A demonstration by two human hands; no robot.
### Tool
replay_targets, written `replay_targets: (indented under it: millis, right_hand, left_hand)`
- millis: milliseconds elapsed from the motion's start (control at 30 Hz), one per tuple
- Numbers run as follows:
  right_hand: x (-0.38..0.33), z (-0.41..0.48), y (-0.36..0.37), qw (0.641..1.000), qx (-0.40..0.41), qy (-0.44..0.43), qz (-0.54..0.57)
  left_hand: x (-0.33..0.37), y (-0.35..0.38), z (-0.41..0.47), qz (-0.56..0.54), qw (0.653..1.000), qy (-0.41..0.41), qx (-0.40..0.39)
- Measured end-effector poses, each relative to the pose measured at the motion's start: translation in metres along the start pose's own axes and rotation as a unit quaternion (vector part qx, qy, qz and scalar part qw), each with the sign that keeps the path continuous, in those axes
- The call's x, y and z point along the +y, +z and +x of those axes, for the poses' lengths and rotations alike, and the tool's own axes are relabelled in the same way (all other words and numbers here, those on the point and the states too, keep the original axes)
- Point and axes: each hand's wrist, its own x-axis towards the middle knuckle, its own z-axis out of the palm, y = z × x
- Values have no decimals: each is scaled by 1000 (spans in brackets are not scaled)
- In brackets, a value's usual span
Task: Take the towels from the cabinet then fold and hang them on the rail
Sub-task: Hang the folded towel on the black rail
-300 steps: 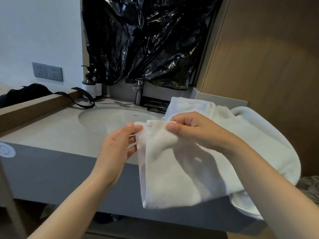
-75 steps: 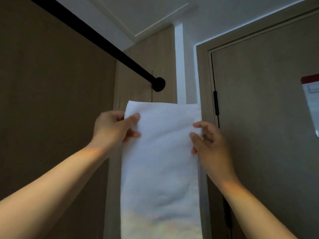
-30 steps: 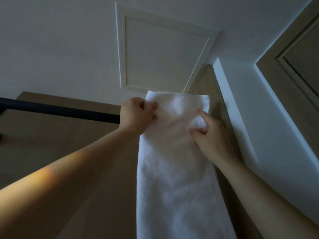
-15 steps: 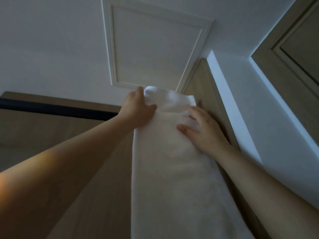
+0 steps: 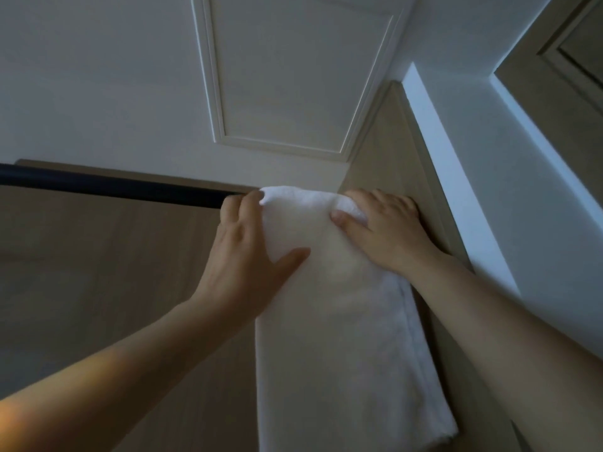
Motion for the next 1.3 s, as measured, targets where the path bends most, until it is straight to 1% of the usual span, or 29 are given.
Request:
replay_targets:
  millis: [67, 133, 233, 300, 367, 467, 567, 600, 633, 667, 767, 800, 833, 867, 933, 967, 1033, 1167, 1300]
  right_hand:
    - [0, 0, 0, 1000, -3, -2, 8]
    - [1, 0, 1, 1000, -6, -2, 11]
    - [0, -2, 0, 1000, -16, 0, 13]
    - [0, -2, -1, 1000, -24, 4, 13]
    - [1, 3, -3, 999, -39, 10, 13]
    - [-1, 19, -11, 995, -89, 31, 16]
    - [-4, 32, -20, 985, -145, 68, 60]
    - [-4, 34, -23, 982, -151, 77, 78]
    - [-5, 34, -25, 981, -144, 84, 98]
    - [-6, 30, -27, 981, -119, 91, 120]
    - [-12, -1, -34, 978, 37, 114, 169]
    - [-14, -16, -35, 974, 77, 115, 179]
    - [-17, -33, -36, 970, 92, 119, 190]
    - [-19, -50, -37, 967, 81, 129, 204]
    - [-25, -78, -35, 958, 22, 167, 233]
    - [-28, -88, -33, 948, -8, 192, 254]
    - [-28, -103, -28, 927, -44, 233, 289]
    - [-30, -121, -23, 910, -28, 287, 299]
    - [-33, -140, -24, 899, -2, 305, 315]
  left_hand:
    - [-7, -2, -8, -44, 994, -89, -38]
    - [-13, -2, -12, -88, 985, -136, -60]
    - [-11, -6, -8, -123, 984, -130, -19]
    - [-7, -8, 1, -117, 987, -111, 2]
    - [-6, -11, 14, -93, 991, -91, 8]
    - [-8, -11, 31, -79, 994, -69, 6]
    - [-9, -7, 42, -76, 995, -68, 20]
    - [-9, -6, 44, -78, 994, -72, 27]
    - [-8, -4, 46, -84, 993, -76, 32]
    - [-8, -3, 47, -90, 992, -80, 35]
    - [-11, -1, 46, -97, 991, -86, 39]
    - [-13, -1, 45, -94, 991, -84, 37]
    - [-14, -1, 44, -92, 992, -82, 33]
    - [-15, -1, 42, -92, 992, -81, 29]
    - [-16, -2, 37, -101, 991, -83, 25]
    - [-16, -3, 35, -107, 990, -85, 24]
    - [-16, -3, 31, -110, 990, -91, 22]
    - [-15, -4, 26, -102, 990, -95, 26]
    - [-13, -4, 22, -117, 989, -92, 25]
